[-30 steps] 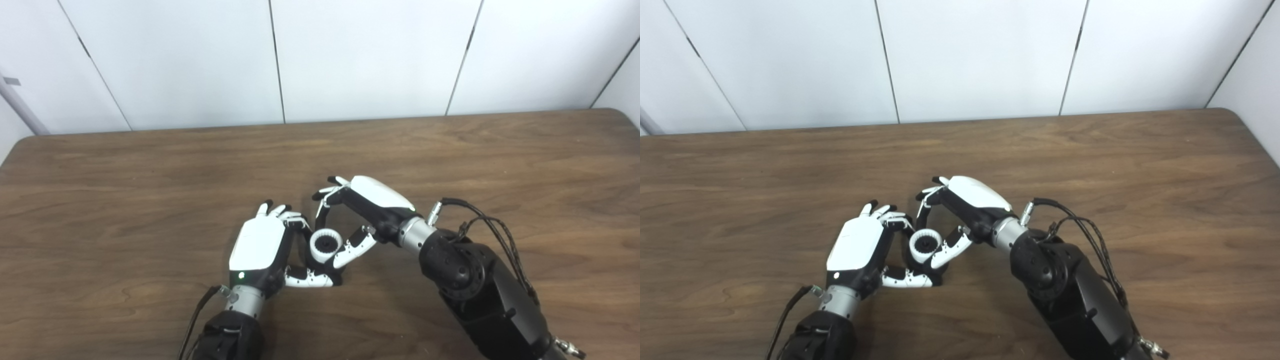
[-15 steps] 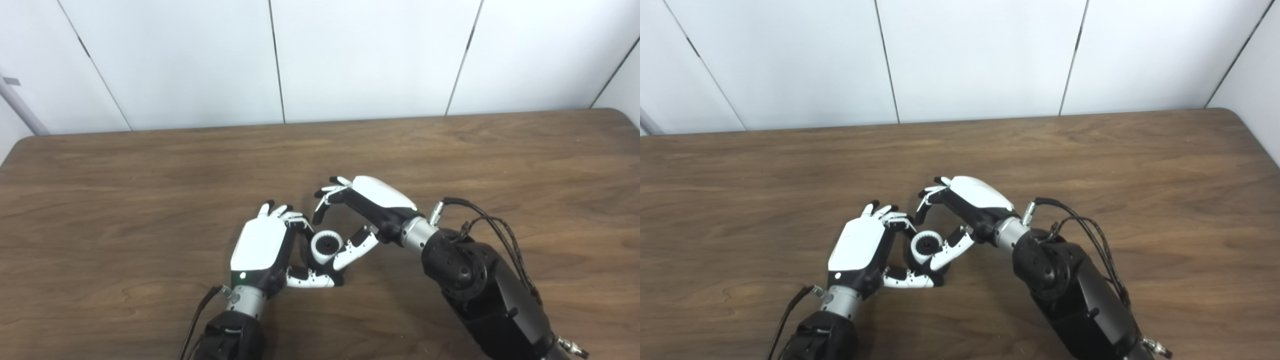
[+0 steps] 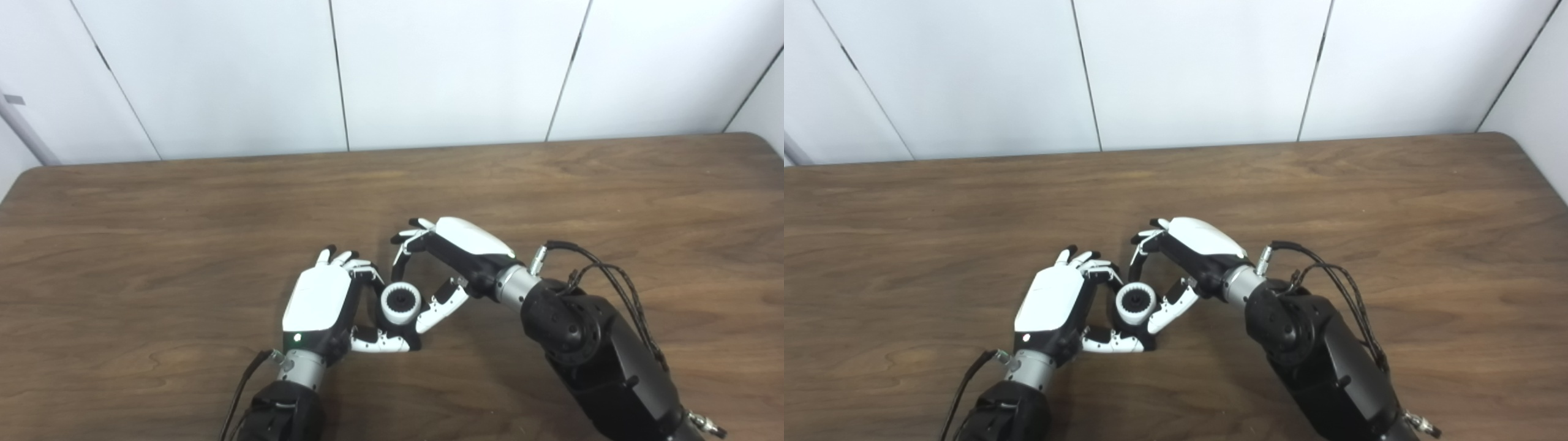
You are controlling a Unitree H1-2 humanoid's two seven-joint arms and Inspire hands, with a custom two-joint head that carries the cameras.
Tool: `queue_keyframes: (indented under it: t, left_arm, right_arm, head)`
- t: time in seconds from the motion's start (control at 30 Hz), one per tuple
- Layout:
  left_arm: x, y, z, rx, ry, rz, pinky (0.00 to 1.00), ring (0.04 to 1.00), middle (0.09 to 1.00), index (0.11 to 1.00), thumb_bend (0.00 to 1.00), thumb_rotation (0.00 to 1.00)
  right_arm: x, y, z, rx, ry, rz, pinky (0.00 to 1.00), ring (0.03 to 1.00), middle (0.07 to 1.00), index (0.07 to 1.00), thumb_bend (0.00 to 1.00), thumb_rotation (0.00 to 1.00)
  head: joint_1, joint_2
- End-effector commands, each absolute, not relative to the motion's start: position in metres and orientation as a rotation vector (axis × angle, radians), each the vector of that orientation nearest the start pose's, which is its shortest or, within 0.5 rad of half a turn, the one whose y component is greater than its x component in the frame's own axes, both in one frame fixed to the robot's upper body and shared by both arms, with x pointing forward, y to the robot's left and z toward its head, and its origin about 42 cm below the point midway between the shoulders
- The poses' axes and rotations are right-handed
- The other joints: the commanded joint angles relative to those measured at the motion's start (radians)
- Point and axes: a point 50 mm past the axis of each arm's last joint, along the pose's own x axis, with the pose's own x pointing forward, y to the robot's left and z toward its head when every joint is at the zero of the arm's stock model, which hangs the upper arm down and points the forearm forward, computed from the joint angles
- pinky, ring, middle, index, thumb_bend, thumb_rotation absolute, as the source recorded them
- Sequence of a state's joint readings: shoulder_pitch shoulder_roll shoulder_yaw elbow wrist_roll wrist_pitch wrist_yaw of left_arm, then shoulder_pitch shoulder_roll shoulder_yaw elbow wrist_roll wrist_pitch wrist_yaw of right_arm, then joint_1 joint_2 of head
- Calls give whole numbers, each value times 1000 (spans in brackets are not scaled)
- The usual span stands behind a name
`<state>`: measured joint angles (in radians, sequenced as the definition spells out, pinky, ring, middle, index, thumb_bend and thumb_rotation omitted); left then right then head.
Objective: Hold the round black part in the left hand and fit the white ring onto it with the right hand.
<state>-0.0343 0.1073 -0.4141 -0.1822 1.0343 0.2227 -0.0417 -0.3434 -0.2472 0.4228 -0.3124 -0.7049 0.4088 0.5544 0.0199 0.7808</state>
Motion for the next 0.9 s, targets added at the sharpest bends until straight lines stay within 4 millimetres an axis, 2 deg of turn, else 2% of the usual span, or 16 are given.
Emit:
queue_keyframes:
  t: [0.0, 0.23, 0.5, 0.73, 0.87]
  left_arm:
    - [274, 134, 143, 1116, -209, -197, 1000, 897, 769, 485, 521, 55]
    - [273, 134, 143, 1112, -206, -193, 1000, 896, 769, 485, 521, 55]
    - [272, 136, 142, 1111, -201, -193, 1000, 895, 768, 485, 521, 55]
    - [272, 139, 141, 1105, -202, -190, 1000, 894, 767, 485, 521, 55]
    - [273, 142, 141, 1107, -196, -189, 1000, 894, 767, 485, 522, 55]
  right_arm:
    - [334, -141, 242, -1002, -199, 565, 953, 1000, 871, 512, 1000, 178]
    - [332, -154, 254, -1020, -241, 528, 917, 979, 862, 533, 1000, 217]
    - [324, -179, 269, -1031, -212, 476, 869, 975, 878, 667, 1000, 270]
    - [317, -194, 270, -1046, -160, 481, 945, 991, 912, 738, 1000, 294]
    - [310, -200, 269, -1048, -143, 491, 950, 998, 921, 759, 1000, 299]
  head:
    - [1, 1]
    - [-1, 5]
    - [-3, 8]
    - [-1, 6]
    - [-2, 4]
